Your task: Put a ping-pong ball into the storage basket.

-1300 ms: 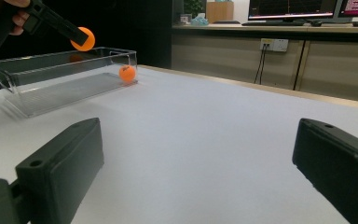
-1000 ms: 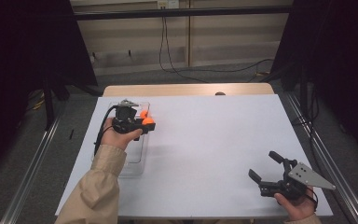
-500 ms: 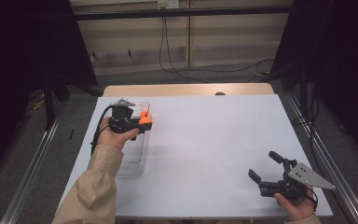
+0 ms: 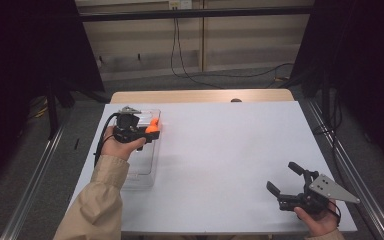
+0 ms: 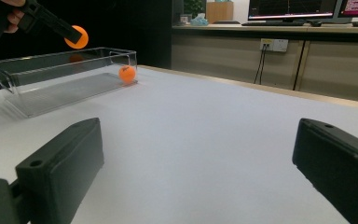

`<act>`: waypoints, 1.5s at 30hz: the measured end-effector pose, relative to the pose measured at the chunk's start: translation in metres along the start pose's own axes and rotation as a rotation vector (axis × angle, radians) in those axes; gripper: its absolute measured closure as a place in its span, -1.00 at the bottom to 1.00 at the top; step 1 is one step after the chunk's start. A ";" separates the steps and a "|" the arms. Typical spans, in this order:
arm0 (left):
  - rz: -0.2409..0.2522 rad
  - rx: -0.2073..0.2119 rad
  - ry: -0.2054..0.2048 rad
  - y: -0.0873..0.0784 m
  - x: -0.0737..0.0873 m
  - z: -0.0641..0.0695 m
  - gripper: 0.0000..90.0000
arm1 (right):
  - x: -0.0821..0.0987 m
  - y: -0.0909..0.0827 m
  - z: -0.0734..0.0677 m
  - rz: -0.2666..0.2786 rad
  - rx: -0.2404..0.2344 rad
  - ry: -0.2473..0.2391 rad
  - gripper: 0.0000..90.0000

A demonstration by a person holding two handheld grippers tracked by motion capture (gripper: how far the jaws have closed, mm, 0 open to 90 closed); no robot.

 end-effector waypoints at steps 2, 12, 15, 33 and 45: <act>-0.012 0.007 0.017 -0.001 0.002 -0.002 0.14 | 0.000 0.000 0.000 0.000 0.003 -0.002 -0.97; -0.010 -0.002 0.010 -0.003 0.004 -0.006 0.14 | 0.000 0.000 0.000 0.001 0.004 0.001 -0.97; -0.017 -0.009 0.009 -0.003 0.005 -0.007 0.14 | 0.000 0.000 0.000 0.000 0.003 -0.001 -0.97; -0.029 -0.031 -0.006 -0.004 0.016 -0.019 0.14 | 0.000 -0.001 0.000 0.000 0.000 0.000 -0.97; -0.034 -0.045 -0.019 -0.002 0.022 -0.023 0.14 | -0.001 -0.001 0.000 0.000 0.000 -0.005 -0.97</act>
Point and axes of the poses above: each handheld gripper's, and its own axes: y roughly forward along the jaws, x roughly out of its underside, z roughly to its right, the point moved 9 cm from there along y, roughly forward along the jaws, and after that the axes turned 10 degrees about y, right-handed, at the moved point
